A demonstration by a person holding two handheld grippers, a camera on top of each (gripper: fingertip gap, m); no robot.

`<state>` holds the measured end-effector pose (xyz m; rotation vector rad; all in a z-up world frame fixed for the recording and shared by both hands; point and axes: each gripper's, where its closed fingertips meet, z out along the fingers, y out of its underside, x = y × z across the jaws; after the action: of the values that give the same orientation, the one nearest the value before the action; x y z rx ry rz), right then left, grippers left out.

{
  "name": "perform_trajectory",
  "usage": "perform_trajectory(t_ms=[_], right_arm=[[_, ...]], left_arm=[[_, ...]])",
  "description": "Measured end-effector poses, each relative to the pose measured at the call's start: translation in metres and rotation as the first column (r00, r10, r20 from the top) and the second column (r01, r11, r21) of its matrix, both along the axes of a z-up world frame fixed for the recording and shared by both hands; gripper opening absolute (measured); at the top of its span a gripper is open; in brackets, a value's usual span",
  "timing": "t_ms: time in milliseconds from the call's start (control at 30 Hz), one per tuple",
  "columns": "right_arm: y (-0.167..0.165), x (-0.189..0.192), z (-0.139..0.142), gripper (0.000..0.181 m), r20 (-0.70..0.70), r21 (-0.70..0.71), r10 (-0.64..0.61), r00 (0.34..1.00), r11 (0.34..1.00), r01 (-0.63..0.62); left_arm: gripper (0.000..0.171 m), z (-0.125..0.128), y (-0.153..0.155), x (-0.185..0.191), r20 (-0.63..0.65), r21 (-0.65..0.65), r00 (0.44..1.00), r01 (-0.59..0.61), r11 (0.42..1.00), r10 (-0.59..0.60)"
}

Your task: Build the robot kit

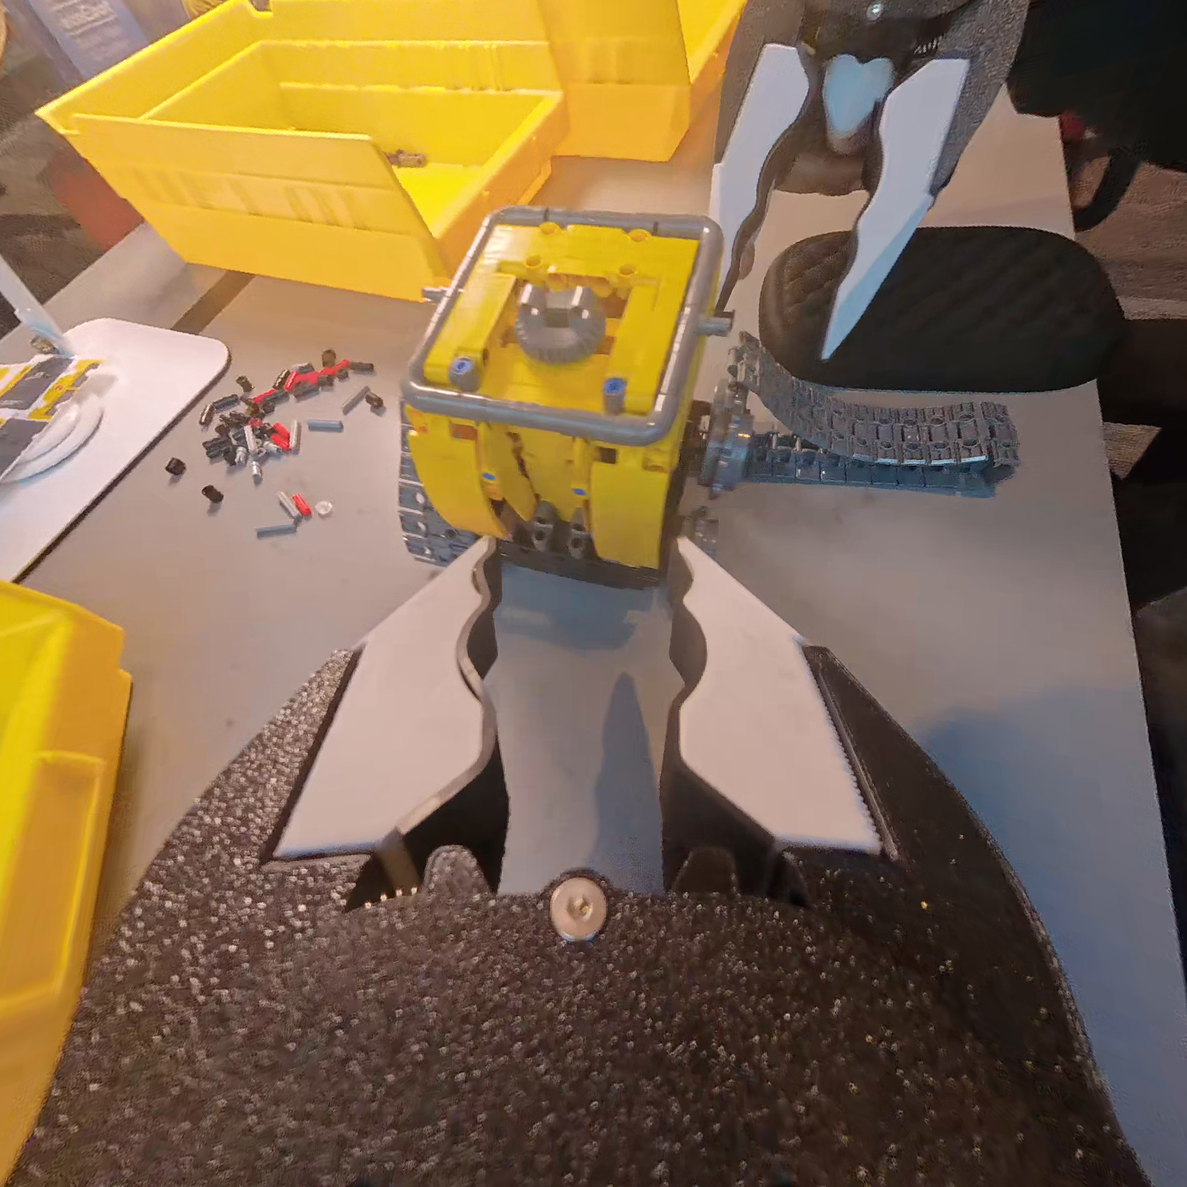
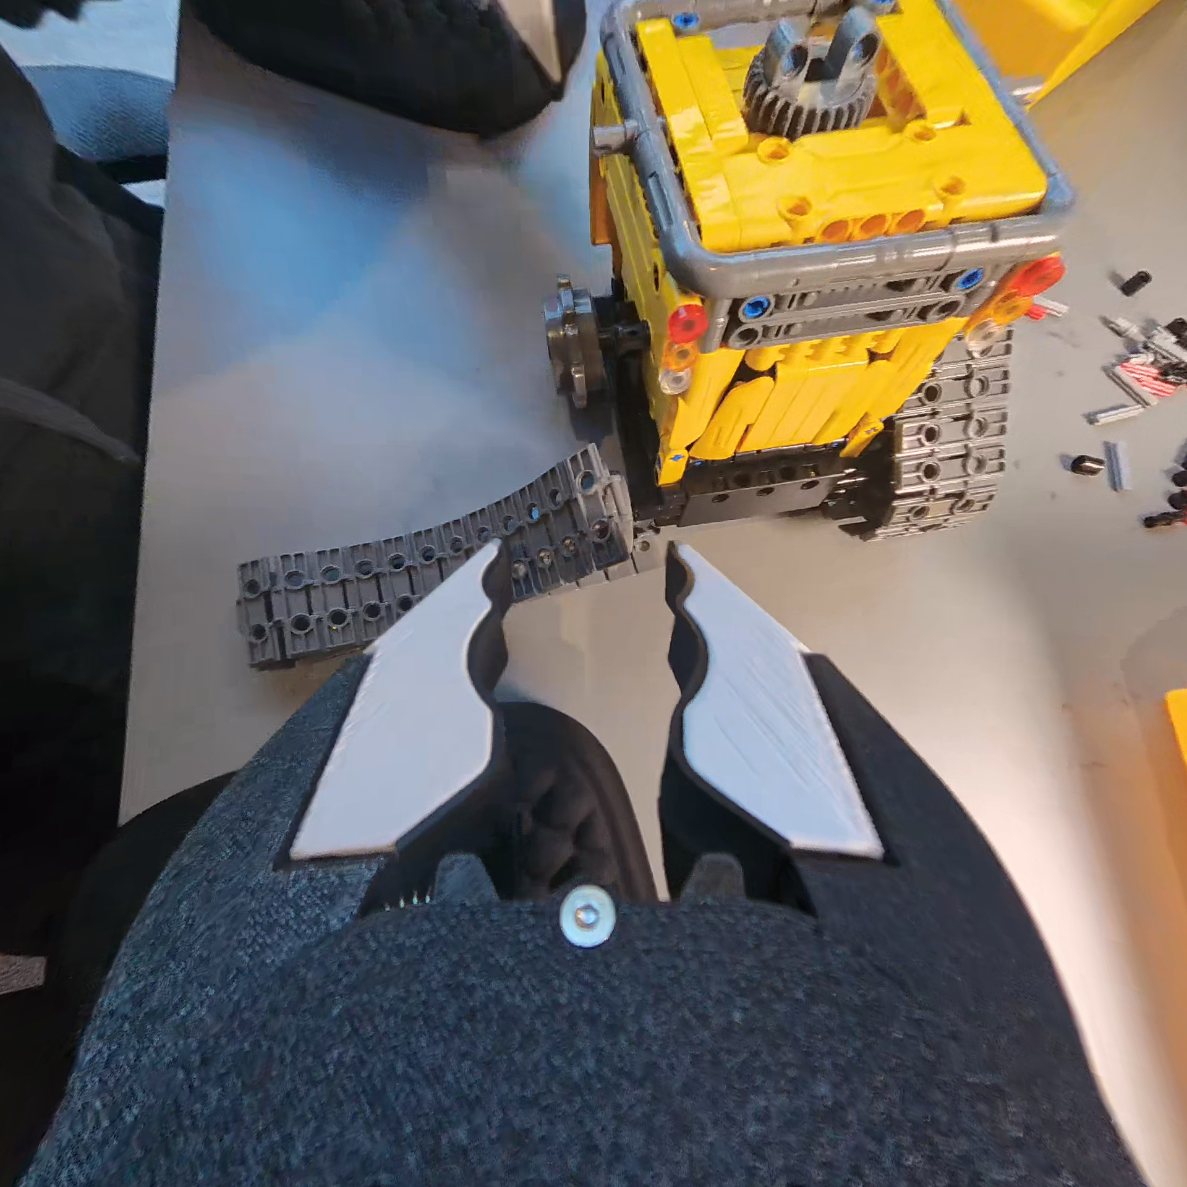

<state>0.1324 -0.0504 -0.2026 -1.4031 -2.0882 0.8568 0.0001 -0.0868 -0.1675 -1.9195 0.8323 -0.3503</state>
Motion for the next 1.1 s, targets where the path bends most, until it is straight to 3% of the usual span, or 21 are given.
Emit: perform_trajectory(t_ms=[100,233,367,500,600,667,700,800,933,1000,1100], right_arm=[[-0.006,-0.006,-0.01,0.023,0.035,0.014,0.013,0.999,1.0,-0.013],[-0.014,-0.007,0.001,0.013,0.038,0.015,-0.028,0.999,1.0,0.027],[-0.051,-0.009,0.033,0.008,-0.059,-0.074,-0.04,0.997,0.997,0.036],[-0.091,-0.021,0.062,0.008,-0.171,-0.152,-0.04,0.984,0.988,0.014],[-0.113,-0.028,0.076,0.007,-0.26,-0.163,-0.023,0.965,0.986,-0.021],[-0.122,-0.022,0.084,0.011,-0.323,-0.124,0.036,0.946,0.989,-0.08],[-0.121,-0.017,0.083,0.024,-0.316,-0.104,0.063,0.947,0.99,-0.101],[-0.106,0.004,0.046,0.04,-0.152,0.0,0.169,0.974,0.985,-0.171],[-0.066,-0.005,-0.015,0.054,0.032,0.169,0.163,0.986,0.972,-0.166],[-0.055,-0.01,-0.039,0.057,0.119,0.185,0.162,0.98,0.966,-0.182],[-0.054,-0.008,-0.04,0.053,0.151,0.087,0.17,0.974,0.979,-0.185]], left_arm=[[0.049,-0.007,-0.01,0.012,-0.046,0.034,0.996,-0.073,0.997,0.075],[0.044,-0.012,-0.016,0.024,-0.056,0.025,0.983,-0.175,0.984,0.176],[0.044,0.004,-0.044,0.084,0.239,-0.058,0.97,-0.017,0.998,0.03],[0.043,0.012,-0.056,0.115,0.396,-0.08,0.913,0.143,0.987,-0.1],[0.01,0.026,-0.074,0.126,0.435,-0.036,0.863,0.302,0.952,-0.257],[0.008,0.031,-0.087,0.122,0.367,0.001,0.859,0.383,0.924,-0.357],[0.008,0.032,-0.093,0.117,0.319,0.019,0.858,0.419,0.908,-0.402],[0.008,0.035,-0.103,0.097,0.202,0.016,0.85,0.494,0.87,-0.486],[0.008,0.045,-0.102,0.074,0.134,0.011,0.819,0.561,0.828,-0.557],[0.009,0.045,-0.097,0.063,0.066,0.005,0.82,0.569,0.822,-0.568],[0.01,0.045,-0.085,0.042,0.002,-0.012,0.838,0.545,0.838,-0.545]])
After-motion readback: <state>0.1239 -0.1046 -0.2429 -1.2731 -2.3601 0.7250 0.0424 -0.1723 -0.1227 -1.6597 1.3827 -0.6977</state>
